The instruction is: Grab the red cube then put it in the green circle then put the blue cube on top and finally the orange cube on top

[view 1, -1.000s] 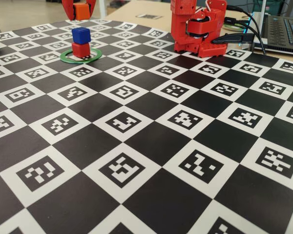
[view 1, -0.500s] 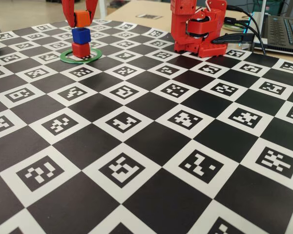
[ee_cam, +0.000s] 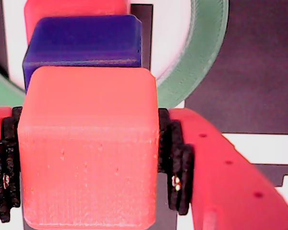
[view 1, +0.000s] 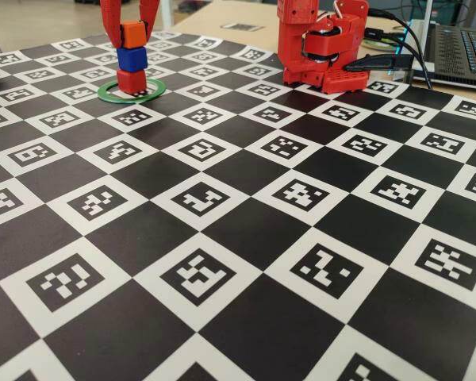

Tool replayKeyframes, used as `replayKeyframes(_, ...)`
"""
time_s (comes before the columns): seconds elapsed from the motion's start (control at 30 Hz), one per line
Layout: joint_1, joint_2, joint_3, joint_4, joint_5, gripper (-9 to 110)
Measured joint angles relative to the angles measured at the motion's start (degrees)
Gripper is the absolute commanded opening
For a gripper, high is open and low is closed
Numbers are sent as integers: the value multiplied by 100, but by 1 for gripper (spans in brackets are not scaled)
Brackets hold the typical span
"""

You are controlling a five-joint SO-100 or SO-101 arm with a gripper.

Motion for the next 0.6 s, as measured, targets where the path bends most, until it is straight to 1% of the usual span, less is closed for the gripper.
replayKeyframes(0.27, 0, 18, 62, -141, 0, 10)
replayKeyframes(0.3, 0, 18, 62, -141, 0, 13)
replayKeyframes(0.4, 0, 18, 62, -141, 0, 32)
replayKeyframes(0.6, 9, 0, 79, -132, -35, 39)
